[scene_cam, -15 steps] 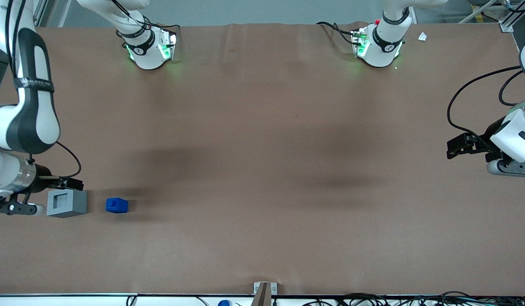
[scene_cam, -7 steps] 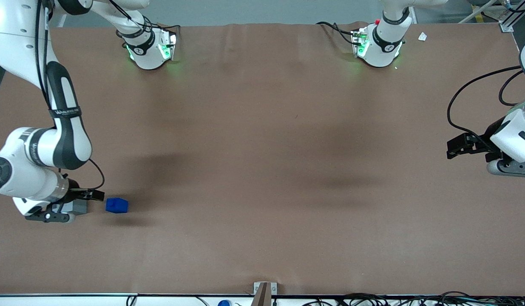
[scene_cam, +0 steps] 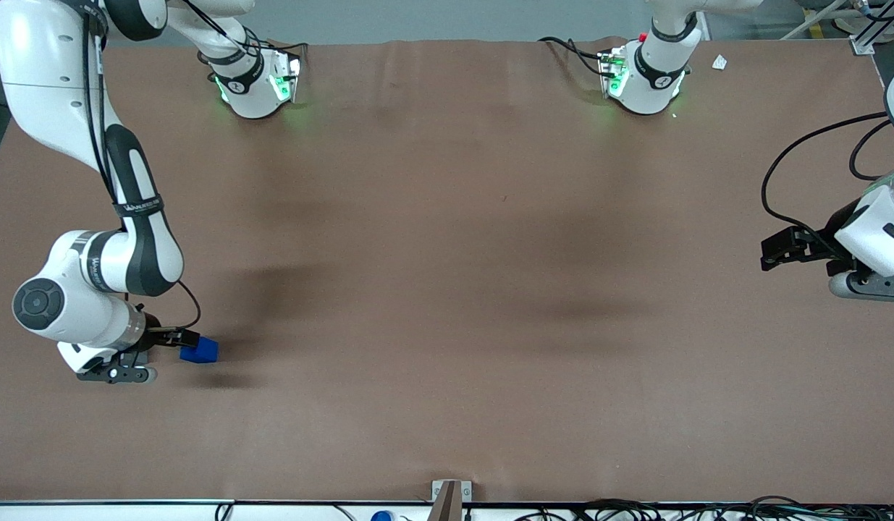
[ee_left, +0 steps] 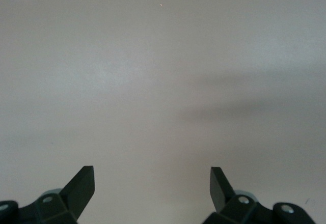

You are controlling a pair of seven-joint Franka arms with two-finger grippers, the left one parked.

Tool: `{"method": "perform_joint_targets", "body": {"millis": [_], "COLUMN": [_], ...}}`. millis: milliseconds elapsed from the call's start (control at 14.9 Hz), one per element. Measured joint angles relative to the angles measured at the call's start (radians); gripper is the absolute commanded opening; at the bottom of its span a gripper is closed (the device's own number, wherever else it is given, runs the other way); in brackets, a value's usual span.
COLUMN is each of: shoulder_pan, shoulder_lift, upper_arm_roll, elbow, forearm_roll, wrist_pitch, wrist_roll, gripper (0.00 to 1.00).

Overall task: Insert blue part into gray base with right arm
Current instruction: 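Close the right gripper on the blue block and lift it, then carry the blue block over the gray base's square opening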

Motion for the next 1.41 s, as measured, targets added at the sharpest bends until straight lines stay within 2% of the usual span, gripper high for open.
{"method": "perform_joint_targets", "body": {"millis": [201,537,806,873,1075,1142,1410], "shoulder_pan": [0.010,0.016,0.019,0.019,0.019,0.020,0.020], "shoulder_lift": [0.010,0.024,0.048,0.050,0.051,0.052,0.047], "upper_arm_roll": [0.003,0.006,0.008,0.008,0.008,0.008,0.006], "elbow": [0.000,0.000,0.000,0.000,0.001,0.001,0.025], "forearm_roll": [0.000,0.002,0.003,0.003,0.004,0.005,0.004], "wrist_pitch": [0.014,0.037,0.065,0.066,0.067,0.067,0.005], "wrist_roll": [0.000,0.000,0.000,0.000,0.001,0.001,-0.011], "gripper": [1.00,0.90,0.67,0.55,0.11,0.02,0.00]}}
